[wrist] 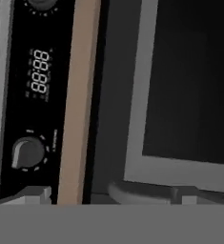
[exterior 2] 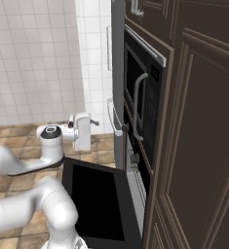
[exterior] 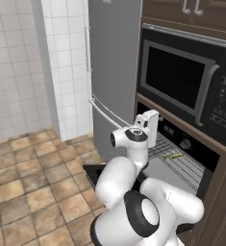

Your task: Place the fish on the rack of the oven, and slide the rack back inside. Close the oven door.

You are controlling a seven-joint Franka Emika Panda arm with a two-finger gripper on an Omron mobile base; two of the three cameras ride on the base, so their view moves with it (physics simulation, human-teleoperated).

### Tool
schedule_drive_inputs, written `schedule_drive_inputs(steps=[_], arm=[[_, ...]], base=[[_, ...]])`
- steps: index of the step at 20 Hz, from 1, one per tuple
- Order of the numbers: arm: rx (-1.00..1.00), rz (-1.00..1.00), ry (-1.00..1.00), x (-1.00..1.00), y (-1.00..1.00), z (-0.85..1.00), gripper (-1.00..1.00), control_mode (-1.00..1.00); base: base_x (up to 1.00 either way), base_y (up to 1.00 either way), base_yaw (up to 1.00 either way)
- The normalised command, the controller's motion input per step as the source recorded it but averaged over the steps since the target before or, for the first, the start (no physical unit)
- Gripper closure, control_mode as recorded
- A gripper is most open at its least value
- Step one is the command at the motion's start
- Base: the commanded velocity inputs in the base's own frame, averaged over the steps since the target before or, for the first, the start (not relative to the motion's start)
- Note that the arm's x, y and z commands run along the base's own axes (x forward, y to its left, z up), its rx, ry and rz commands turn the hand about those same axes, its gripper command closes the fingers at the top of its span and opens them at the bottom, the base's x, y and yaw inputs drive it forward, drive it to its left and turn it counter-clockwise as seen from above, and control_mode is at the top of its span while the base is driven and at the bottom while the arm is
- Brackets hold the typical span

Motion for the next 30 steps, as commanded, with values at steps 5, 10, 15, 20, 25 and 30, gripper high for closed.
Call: schedule_drive_inputs(steps=[5, 10, 15, 20, 25, 30], arm=[[0.15, -0.23, -0.66, 0.00, 0.25, 0.14, -1.00, -1.00], [0.17, -0.06, -0.51, -0.06, 0.25, 0.54, -1.00, -1.00], [0.14, 0.00, -0.43, -0.12, 0.25, 0.33, -1.00, -1.00], [0.05, 0.05, -0.23, -0.50, 0.31, 0.05, -1.00, -1.00], [0.00, 0.06, -0.04, -0.73, 0.48, 0.00, -1.00, -1.00], [0.00, 0.06, 0.07, -0.58, 0.50, 0.00, -1.00, -1.00]], base=[[0.00, 0.00, 0.00], [0.00, 0.00, 0.00], [0.00, 0.00, 0.00], [0.00, 0.00, 0.00], [0.00, 0.00, 0.00], [0.00, 0.00, 0.00]])
